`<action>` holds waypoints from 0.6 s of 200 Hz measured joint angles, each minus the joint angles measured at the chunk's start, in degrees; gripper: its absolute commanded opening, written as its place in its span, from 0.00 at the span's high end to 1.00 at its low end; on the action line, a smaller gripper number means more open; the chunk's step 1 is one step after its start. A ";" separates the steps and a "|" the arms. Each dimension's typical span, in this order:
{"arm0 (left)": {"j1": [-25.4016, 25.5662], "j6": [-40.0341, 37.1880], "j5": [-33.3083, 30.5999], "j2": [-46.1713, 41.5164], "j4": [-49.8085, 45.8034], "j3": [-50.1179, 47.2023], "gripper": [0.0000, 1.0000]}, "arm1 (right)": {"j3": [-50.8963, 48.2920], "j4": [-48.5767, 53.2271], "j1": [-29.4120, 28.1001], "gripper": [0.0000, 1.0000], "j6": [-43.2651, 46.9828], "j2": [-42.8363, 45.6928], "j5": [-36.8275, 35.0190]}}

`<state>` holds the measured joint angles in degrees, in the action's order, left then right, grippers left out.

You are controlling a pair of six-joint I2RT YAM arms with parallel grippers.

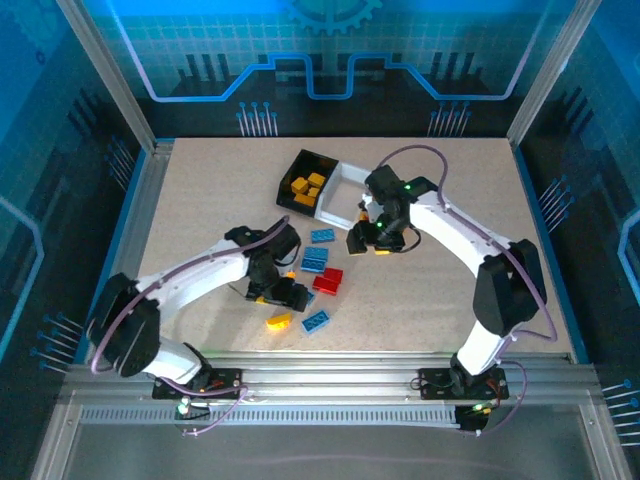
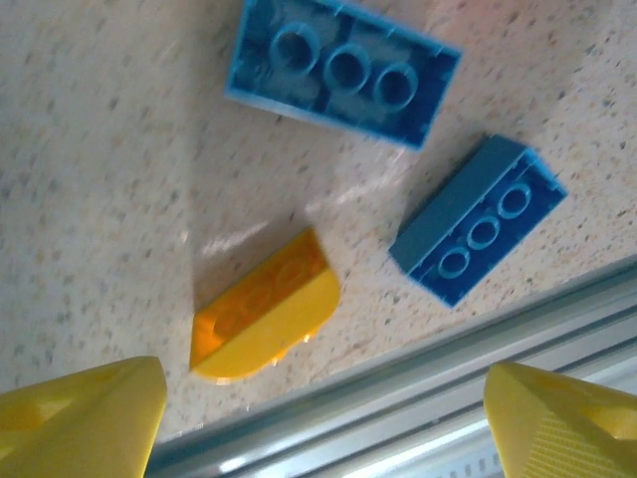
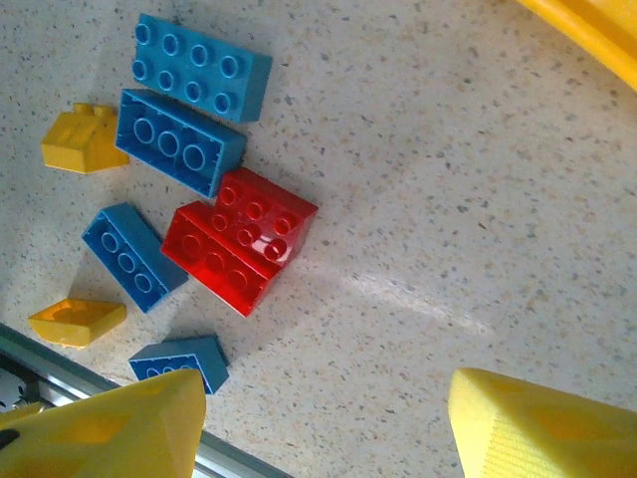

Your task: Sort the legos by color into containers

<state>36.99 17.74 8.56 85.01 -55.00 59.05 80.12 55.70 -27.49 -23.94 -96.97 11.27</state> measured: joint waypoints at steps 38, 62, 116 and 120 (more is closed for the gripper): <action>0.04 -3.89 -1.81 7.89 0.37 0.87 0.19 | -3.91 -1.25 4.09 0.32 -0.11 4.15 0.83; 0.04 -4.39 -2.45 11.50 0.66 0.87 0.22 | -3.89 -1.07 5.86 0.31 0.72 4.26 0.81; 0.07 -3.89 -2.80 13.09 0.70 0.87 0.27 | -6.21 -1.79 8.09 0.31 1.11 6.21 1.16; 0.09 -3.74 -2.80 13.09 0.68 0.87 0.28 | -6.40 -1.79 8.09 0.31 1.11 6.21 1.22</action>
<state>37.08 14.00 5.76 98.10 -54.33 59.92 73.71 53.91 -19.40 -22.83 -90.76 12.49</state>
